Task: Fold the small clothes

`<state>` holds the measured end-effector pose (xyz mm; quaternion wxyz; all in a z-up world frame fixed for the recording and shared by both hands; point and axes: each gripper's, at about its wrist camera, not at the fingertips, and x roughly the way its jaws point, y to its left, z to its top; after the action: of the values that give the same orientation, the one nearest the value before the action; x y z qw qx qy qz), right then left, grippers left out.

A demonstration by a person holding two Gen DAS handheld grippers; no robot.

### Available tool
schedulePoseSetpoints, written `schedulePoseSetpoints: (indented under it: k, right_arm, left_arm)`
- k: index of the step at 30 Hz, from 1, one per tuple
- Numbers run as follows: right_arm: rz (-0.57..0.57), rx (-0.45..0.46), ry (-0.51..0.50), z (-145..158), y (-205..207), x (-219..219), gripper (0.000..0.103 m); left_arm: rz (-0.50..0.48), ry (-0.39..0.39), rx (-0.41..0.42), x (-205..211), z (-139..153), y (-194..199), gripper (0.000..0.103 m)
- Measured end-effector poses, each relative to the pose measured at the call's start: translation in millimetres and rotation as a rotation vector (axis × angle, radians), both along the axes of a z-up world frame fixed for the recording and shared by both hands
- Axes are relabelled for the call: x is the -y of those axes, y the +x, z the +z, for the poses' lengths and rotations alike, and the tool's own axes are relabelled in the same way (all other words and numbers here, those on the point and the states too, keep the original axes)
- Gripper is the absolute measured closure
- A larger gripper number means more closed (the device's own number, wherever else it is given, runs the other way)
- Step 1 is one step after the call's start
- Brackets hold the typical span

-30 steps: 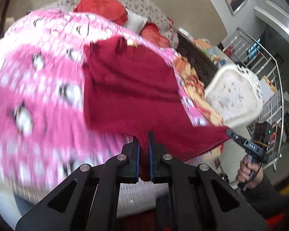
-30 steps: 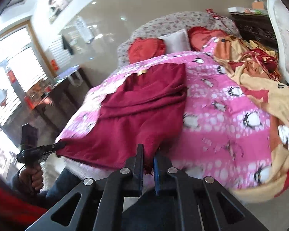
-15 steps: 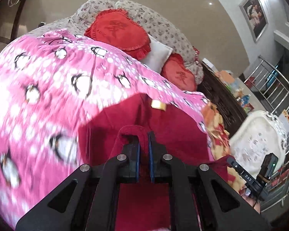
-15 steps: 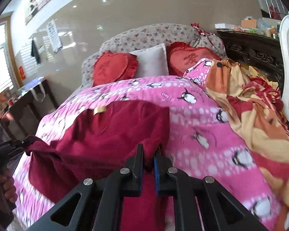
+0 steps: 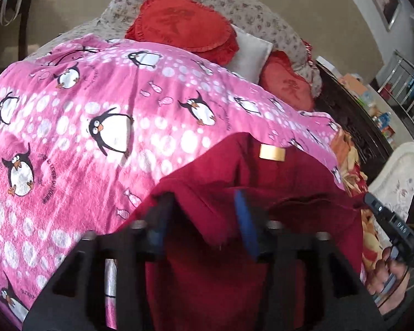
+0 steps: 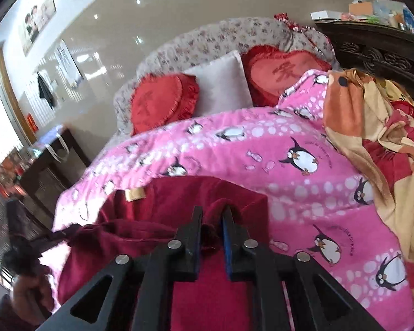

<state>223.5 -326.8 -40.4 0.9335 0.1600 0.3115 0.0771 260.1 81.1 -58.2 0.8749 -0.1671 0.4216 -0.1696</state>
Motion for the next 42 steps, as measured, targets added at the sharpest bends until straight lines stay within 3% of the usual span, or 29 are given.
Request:
schedulePoseSetpoints:
  k: [4,9,11,12,13,16,19,22,24,28,30,33,38,42]
  right_arm:
    - [-0.014,0.042,0.004,4,-22,5,0.068]
    - [-0.005,0.052,-0.062,0,-41,7,0.066]
    - [0.012,0.026,-0.138,-4,-38,-4,0.066]
    - [0.027,0.017,-0.144,-6,-36,-8,0.068]
    - [0.047,0.006,-0.154,-6,-32,-16,0.077]
    - [0.057,-0.045,-0.2,-9,-10,-33,0.081]
    - [-0.008,-0.178,-0.206,-29,32,-29,0.086]
    - [-0.052,-0.248,-0.226,-51,68,-23,0.087]
    - [-0.069,-0.239,-0.234,-61,84,-17,0.091]
    - [-0.086,-0.105,-0.258,-69,92,-8,0.092]
    - [-0.105,-0.091,-0.166,-75,94,8,0.092]
    - [-0.107,-0.08,-0.193,-74,93,5,0.092]
    - [-0.103,-0.077,-0.172,-75,92,8,0.092]
    - [-0.103,-0.077,-0.173,-75,96,6,0.092]
  left_arm:
    - [0.022,0.039,0.047,-4,9,-14,0.03]
    - [0.032,0.052,0.099,-2,16,-21,0.03]
    - [-0.001,0.034,0.102,9,15,-23,0.03]
    - [-0.026,0.023,0.104,15,15,-23,0.03]
    - [-0.073,0.011,0.106,26,13,-24,0.03]
    - [-0.128,0.046,0.106,49,6,-18,0.03]
    - [-0.081,0.115,0.075,58,-4,5,0.03]
    - [-0.049,0.154,0.06,64,-12,31,0.03]
    - [-0.038,0.207,0.061,65,-22,45,0.03]
    - [-0.01,0.153,0.092,54,-37,53,0.03]
    - [0.0,0.081,0.095,43,-39,54,0.03]
    - [0.018,-0.041,0.079,25,-42,60,0.03]
    - [0.022,0.064,0.093,40,-39,57,0.03]
    - [0.02,0.045,0.092,39,-40,56,0.03]
